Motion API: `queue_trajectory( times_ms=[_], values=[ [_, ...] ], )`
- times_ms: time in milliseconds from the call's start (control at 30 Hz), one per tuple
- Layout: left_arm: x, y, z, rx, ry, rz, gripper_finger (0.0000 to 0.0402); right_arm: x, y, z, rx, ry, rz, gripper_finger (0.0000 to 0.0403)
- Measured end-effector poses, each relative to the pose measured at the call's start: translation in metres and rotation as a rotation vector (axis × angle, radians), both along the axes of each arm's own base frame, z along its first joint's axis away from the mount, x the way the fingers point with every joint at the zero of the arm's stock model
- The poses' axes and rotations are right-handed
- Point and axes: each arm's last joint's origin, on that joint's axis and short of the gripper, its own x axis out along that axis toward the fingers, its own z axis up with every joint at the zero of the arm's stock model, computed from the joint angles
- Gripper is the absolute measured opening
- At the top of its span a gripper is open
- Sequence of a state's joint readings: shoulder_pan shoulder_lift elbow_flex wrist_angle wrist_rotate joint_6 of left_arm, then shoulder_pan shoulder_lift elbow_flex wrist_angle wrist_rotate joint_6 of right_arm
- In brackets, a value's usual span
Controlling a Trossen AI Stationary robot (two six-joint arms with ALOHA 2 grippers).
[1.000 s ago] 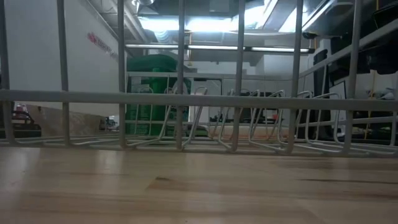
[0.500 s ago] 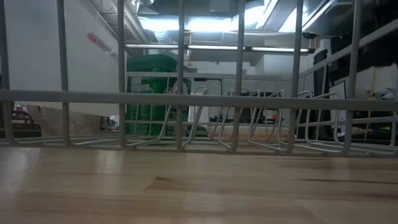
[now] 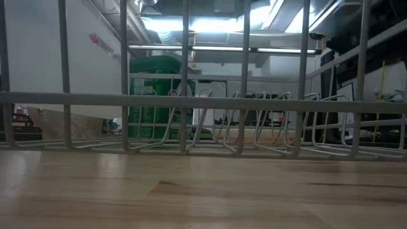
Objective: Sort dishes
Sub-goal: Put the blue plate in the dish rack
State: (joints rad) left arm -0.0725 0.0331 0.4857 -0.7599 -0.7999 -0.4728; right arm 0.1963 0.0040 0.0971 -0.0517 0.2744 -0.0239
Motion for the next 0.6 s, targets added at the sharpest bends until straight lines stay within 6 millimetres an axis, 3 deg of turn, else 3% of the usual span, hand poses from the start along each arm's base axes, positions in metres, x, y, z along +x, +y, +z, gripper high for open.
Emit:
queue_trajectory(
  times_ms=[133, 300, 600],
  values=[
    [0.008, 0.0, 0.001, -0.054, 0.025, 0.04, 0.0084, 0.0, 0.0, 0.0, 0.001, -0.002, -0.004, 0.0069],
    [0.026, 0.001, 0.019, -0.074, 0.089, 0.072, 0.0084, 0.0, 0.0, 0.001, 0.003, -0.008, -0.005, 0.0069],
    [0.05, 0.014, 0.068, -0.021, 0.46, 0.137, 0.0084, 0.0, 0.0, 0.001, 0.003, -0.009, -0.005, 0.0069]
  ],
)
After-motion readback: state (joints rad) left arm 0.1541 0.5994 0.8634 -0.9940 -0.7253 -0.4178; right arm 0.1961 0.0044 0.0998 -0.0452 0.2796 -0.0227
